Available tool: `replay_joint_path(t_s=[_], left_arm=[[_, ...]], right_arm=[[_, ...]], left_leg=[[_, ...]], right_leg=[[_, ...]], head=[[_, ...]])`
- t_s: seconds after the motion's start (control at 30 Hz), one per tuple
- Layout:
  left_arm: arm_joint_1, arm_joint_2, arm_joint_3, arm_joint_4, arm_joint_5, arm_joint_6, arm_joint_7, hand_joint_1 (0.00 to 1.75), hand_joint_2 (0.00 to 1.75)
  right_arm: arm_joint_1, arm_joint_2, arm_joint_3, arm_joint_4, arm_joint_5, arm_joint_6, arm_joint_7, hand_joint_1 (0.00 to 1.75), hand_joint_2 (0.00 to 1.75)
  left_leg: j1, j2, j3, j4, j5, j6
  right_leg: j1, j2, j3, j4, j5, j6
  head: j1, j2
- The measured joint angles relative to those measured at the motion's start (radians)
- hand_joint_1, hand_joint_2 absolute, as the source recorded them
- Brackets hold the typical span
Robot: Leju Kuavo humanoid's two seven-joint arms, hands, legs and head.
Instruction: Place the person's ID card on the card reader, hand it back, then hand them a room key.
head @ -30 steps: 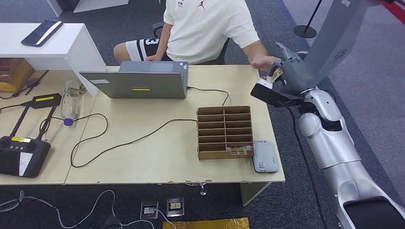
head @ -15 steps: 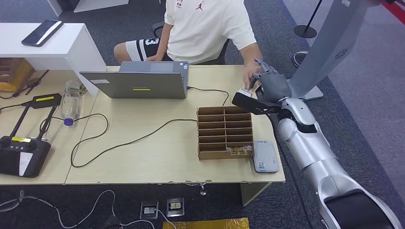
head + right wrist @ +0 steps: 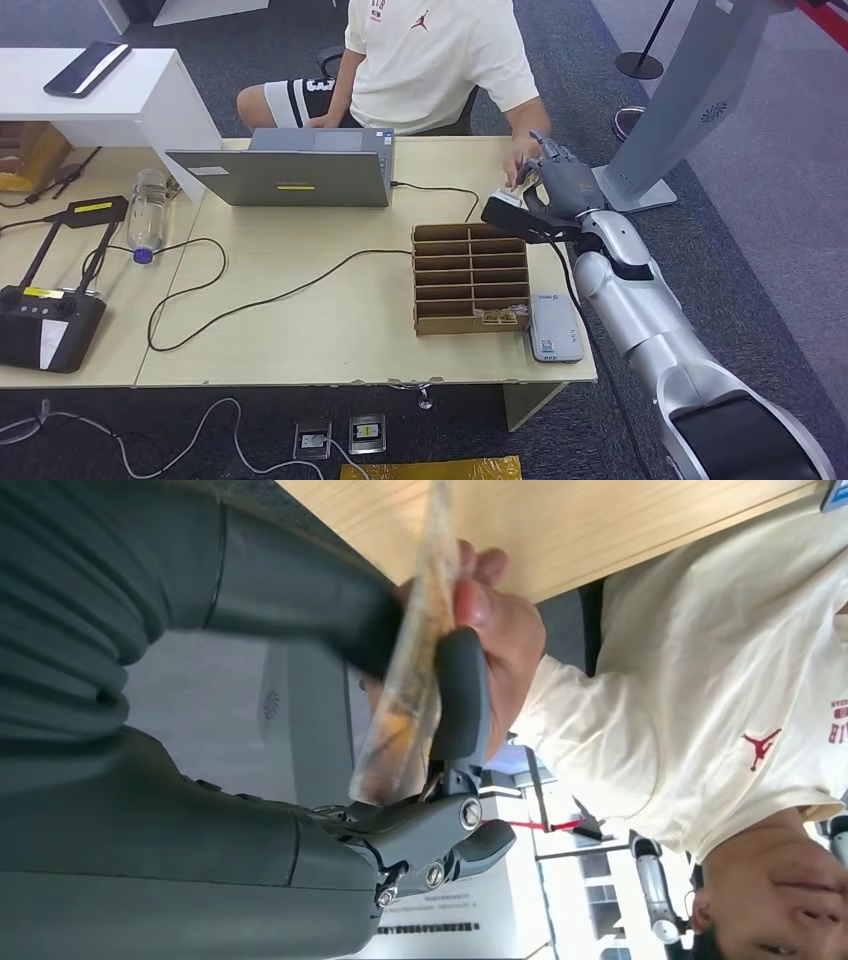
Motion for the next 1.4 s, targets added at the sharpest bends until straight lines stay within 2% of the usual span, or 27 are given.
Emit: replay_joint_path(t_s=[0.23,0.33,0.53,0.8,1.03,1.4], left_arm=[[0.005,0.0,0.0,0.0,0.004,0.004,-0.002,0.0,0.0],[0.008,0.0,0.0,0.0,0.013,0.01,-0.007,0.0,0.0],[0.017,0.001,0.0,0.0,0.032,0.016,-0.02,0.0,0.0],[0.02,0.011,0.0,0.002,0.054,0.016,-0.024,0.0,0.0],[0.02,0.019,0.0,0.002,0.062,0.015,-0.024,0.0,0.0],[0.02,0.032,0.0,0.002,0.048,0.012,-0.022,0.0,0.0]], right_arm=[[0.0,0.004,0.011,0.028,-0.045,-0.056,-0.006,0.0,1.75],[0.001,0.004,0.006,0.024,-0.159,-0.037,-0.015,0.0,1.75],[0.042,-0.007,-0.047,-0.134,-0.492,0.139,0.017,0.0,1.75],[0.231,-0.053,-0.096,-0.539,-0.729,0.362,0.159,0.0,1.75],[0.387,-0.106,-0.108,-0.767,-0.755,0.404,0.253,0.0,1.75],[0.548,-0.18,-0.104,-0.961,-0.612,0.42,0.341,0.0,1.75]], left_leg=[[0.0,0.0,0.0,0.0,0.0,0.0],[0.0,0.0,0.0,0.0,0.0,0.0],[0.0,0.0,0.0,0.0,0.0,0.0],[0.0,0.0,0.001,0.0,0.0,0.0],[0.0,0.001,0.002,0.0,0.0,0.0],[0.0,0.001,0.001,0.0,-0.001,0.0]], right_leg=[[0.0,0.0,0.0,0.0,0.0,0.0],[0.0,0.0,0.0,0.0,0.0,0.0],[0.0,0.001,0.0,0.0,0.0,0.0],[0.0,0.001,0.0,-0.001,0.0,0.0],[0.0,0.001,0.0,-0.001,0.0,0.0],[0.0,0.001,0.0,-0.001,0.0,0.0]], head=[[0.0,0.0],[0.0,0.0],[0.0,0.0],[0.0,0.0],[0.0,0.0],[0.0,0.0]])
